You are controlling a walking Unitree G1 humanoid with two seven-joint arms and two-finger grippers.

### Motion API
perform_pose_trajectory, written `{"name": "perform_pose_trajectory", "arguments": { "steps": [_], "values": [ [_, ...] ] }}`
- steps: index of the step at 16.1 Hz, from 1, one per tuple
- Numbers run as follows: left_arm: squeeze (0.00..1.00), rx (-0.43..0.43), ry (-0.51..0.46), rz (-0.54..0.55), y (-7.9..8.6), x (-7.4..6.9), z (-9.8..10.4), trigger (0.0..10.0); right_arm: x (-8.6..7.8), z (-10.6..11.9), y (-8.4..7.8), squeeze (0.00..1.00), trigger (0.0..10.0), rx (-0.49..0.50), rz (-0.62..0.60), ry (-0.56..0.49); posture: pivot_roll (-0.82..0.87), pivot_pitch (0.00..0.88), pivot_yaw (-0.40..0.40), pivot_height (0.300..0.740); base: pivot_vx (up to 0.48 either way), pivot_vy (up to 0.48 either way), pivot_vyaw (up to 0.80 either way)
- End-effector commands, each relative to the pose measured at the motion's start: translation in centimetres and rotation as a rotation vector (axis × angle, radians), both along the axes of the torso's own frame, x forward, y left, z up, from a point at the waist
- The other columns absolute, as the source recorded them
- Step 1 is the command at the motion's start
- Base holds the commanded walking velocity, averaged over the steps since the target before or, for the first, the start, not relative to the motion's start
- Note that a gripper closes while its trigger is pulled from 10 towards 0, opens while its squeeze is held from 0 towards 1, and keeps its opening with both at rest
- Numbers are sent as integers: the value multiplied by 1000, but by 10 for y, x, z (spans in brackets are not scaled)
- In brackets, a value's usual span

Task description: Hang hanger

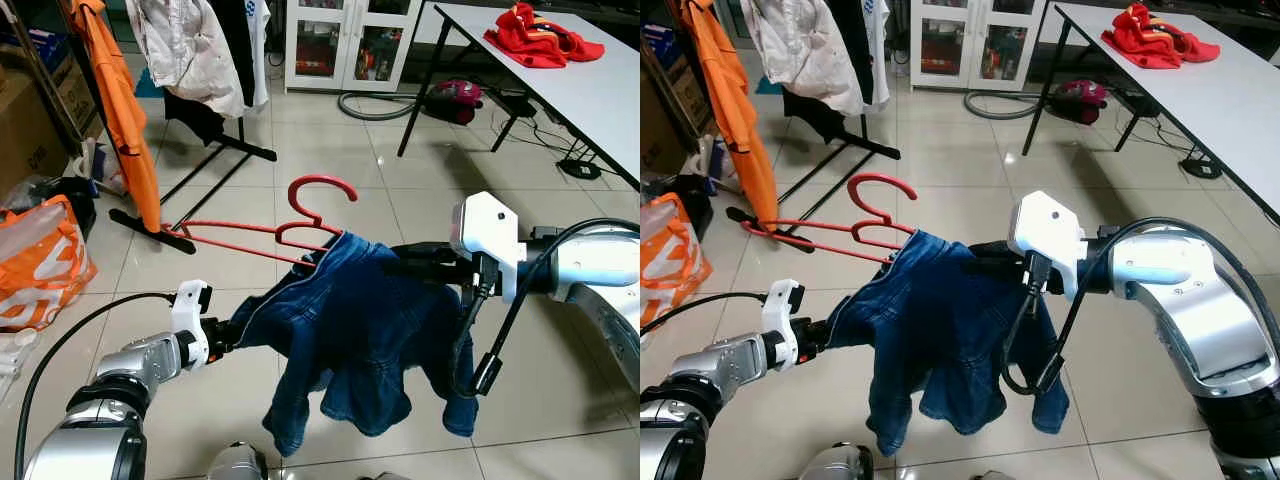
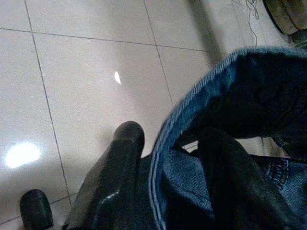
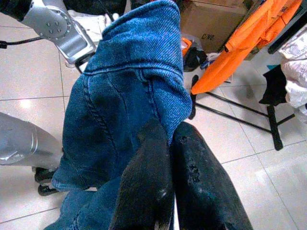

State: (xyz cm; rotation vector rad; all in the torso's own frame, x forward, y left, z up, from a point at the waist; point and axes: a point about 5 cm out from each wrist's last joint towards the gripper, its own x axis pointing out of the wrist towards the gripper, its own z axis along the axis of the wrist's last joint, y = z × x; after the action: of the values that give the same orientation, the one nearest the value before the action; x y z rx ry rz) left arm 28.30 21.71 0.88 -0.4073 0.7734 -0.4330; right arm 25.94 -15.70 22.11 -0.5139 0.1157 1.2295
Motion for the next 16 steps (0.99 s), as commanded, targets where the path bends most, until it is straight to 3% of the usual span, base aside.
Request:
{"name": "perform_pose_trajectory", "arguments": {
  "steps": [1,6,11,16],
  "values": [
    [0,9,15,-4,2,-1,-1,0,-2,9,-4,0,0,2,1,-37,7,67,-71,740,0,0,0],
    [0,-48,50,7,0,-5,-4,0,-5,13,-2,0,0,31,13,-27,4,69,-69,740,0,0,0],
    [0,-96,41,100,4,-1,0,0,-1,14,-4,0,0,79,-12,-17,8,74,-66,740,0,0,0],
    [0,-23,16,177,18,6,7,0,8,-17,-18,0,0,-58,-94,13,18,70,-69,740,0,0,0]
  ]
}}
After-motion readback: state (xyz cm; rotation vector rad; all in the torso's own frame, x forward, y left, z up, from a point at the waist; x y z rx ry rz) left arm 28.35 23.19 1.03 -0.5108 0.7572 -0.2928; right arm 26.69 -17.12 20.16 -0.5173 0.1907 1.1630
